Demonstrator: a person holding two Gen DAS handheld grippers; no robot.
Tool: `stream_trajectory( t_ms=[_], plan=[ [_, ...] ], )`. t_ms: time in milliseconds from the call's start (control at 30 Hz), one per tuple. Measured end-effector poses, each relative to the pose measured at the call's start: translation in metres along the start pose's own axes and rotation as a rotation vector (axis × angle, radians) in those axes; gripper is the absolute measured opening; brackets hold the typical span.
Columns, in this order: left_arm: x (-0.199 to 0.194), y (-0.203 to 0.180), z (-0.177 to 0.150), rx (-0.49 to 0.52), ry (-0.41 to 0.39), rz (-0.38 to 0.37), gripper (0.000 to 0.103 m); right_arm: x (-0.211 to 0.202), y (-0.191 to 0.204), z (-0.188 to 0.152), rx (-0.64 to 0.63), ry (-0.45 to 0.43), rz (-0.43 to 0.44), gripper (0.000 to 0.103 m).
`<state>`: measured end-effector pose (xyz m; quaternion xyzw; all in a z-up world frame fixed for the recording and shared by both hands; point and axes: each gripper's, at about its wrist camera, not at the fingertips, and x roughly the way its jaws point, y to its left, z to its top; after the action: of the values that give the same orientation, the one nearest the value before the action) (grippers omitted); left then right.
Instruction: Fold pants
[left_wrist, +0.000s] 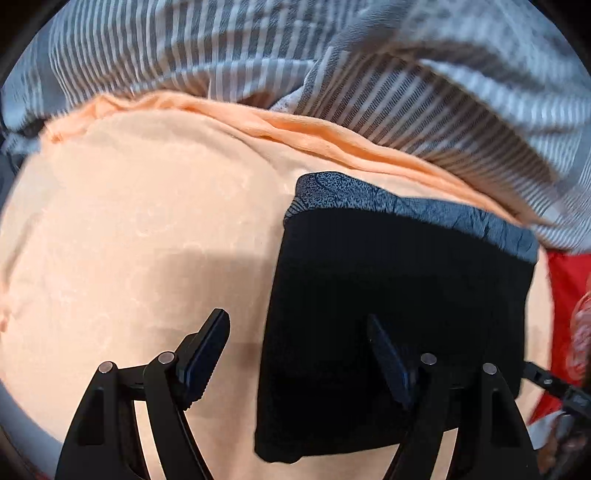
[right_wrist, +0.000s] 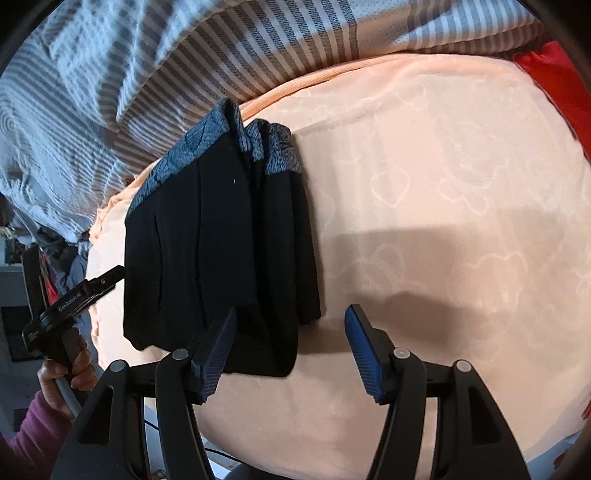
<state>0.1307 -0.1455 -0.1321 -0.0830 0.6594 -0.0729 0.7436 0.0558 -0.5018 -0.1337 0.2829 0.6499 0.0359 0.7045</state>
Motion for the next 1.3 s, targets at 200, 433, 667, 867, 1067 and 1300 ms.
stream_trajectory(
  t_ms=[200,433,667,867,1067,1300],
  plan=[
    [0.018,0.010,0.012,0.029,0.094,-0.120,0.077,0.008,-0.013,0.024,0.066,-0.007,0.135,0.066],
    [0.040,0.012,0.021,0.074,0.184,-0.214,0.077,0.039,-0.023,0.042,0.031,0.068,0.286,0.070],
    [0.054,0.009,0.037,0.111,0.209,-0.267,0.083,0.054,-0.028,0.053,0.029,0.082,0.371,0.073],
    [0.061,0.006,0.040,0.089,0.197,-0.287,0.089,0.065,-0.028,0.055,0.025,0.088,0.416,0.075],
    [0.061,0.011,0.037,0.056,0.174,-0.295,0.089,0.067,-0.034,0.055,0.055,0.078,0.437,0.074],
    [0.042,-0.002,0.027,0.076,0.111,-0.261,0.069,0.059,-0.030,0.055,0.083,0.085,0.375,0.058]
  ],
)
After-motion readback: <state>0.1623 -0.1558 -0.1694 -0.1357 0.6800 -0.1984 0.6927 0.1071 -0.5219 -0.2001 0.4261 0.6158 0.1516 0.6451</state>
